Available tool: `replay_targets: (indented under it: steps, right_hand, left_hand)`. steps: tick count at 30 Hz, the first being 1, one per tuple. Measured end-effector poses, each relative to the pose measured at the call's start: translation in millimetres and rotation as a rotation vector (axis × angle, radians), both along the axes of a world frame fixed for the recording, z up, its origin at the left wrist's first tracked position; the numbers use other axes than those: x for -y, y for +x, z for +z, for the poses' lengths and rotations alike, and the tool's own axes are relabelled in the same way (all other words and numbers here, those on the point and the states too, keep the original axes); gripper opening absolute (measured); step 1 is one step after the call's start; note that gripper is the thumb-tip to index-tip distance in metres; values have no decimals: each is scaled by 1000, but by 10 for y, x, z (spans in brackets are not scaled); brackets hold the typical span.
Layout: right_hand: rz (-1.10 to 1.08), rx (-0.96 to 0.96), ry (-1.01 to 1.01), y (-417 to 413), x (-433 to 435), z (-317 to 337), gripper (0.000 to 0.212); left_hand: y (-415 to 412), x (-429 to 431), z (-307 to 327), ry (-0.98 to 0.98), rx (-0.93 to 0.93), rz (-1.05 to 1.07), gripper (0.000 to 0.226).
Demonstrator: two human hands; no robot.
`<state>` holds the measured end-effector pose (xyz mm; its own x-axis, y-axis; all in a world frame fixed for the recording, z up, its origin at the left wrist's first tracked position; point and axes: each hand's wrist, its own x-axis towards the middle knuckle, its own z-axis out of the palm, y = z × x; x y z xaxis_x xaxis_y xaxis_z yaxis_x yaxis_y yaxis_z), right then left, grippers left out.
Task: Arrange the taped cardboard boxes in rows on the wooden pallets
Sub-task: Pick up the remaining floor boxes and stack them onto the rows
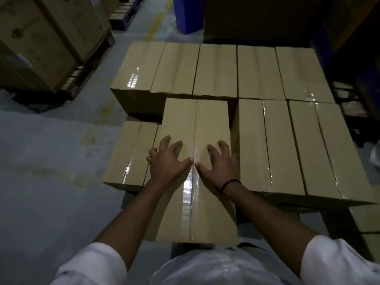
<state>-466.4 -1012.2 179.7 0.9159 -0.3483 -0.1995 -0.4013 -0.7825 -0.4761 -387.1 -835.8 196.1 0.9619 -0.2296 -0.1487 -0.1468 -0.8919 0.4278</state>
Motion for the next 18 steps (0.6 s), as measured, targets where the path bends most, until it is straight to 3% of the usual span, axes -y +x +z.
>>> replay_targets:
  steps: [14,18]
  right_hand:
    - [-89,-128,-45,764,479,-515,85]
    - [-198,-155,47,999,868,-711,85]
  left_hand:
    - [863,373,-721,16,-138,-225,82]
    - [1170,613,-934,-9,-207,-349,77]
